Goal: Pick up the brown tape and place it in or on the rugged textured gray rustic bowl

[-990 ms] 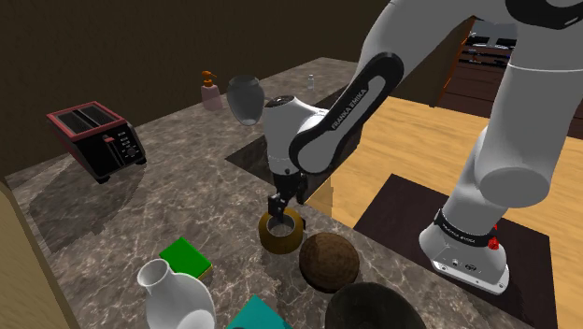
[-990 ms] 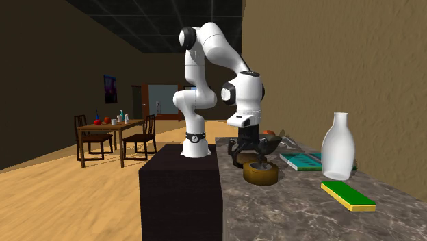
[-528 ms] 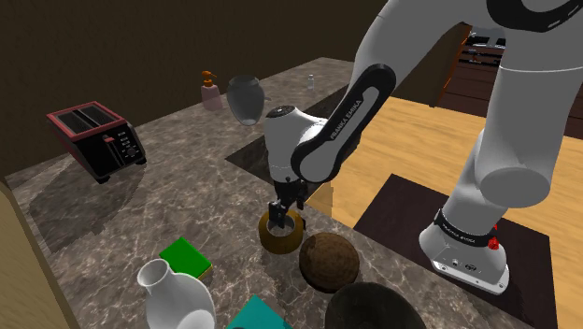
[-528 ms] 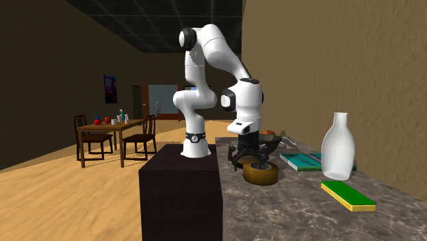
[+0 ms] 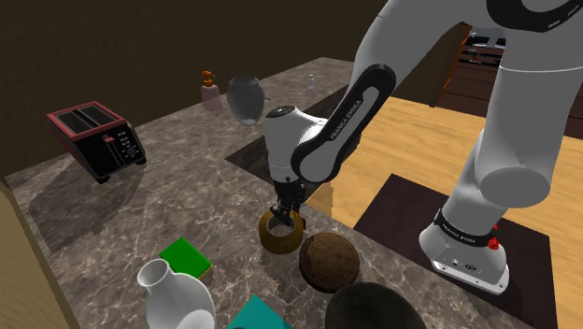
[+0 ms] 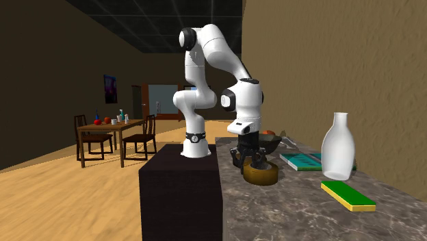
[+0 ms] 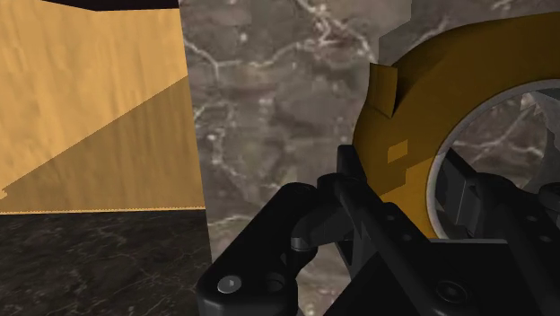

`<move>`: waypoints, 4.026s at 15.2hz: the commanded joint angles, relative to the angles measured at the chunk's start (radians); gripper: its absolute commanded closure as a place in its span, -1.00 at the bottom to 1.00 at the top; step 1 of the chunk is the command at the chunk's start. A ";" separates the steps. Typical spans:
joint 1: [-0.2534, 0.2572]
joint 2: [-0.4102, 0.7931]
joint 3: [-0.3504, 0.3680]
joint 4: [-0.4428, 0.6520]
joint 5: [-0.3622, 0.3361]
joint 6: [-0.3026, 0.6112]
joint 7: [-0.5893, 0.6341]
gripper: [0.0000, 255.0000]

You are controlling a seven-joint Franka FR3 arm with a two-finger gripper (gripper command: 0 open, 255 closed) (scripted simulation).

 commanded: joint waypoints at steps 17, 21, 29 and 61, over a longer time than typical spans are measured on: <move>-0.016 -0.142 0.023 0.016 0.079 -0.149 -0.049 1.00; -0.018 -0.189 0.025 0.029 0.101 -0.205 -0.062 1.00; -0.019 -0.270 0.021 0.066 0.132 -0.319 -0.081 1.00; 0.352 -0.884 0.237 -0.223 0.535 -0.562 0.231 1.00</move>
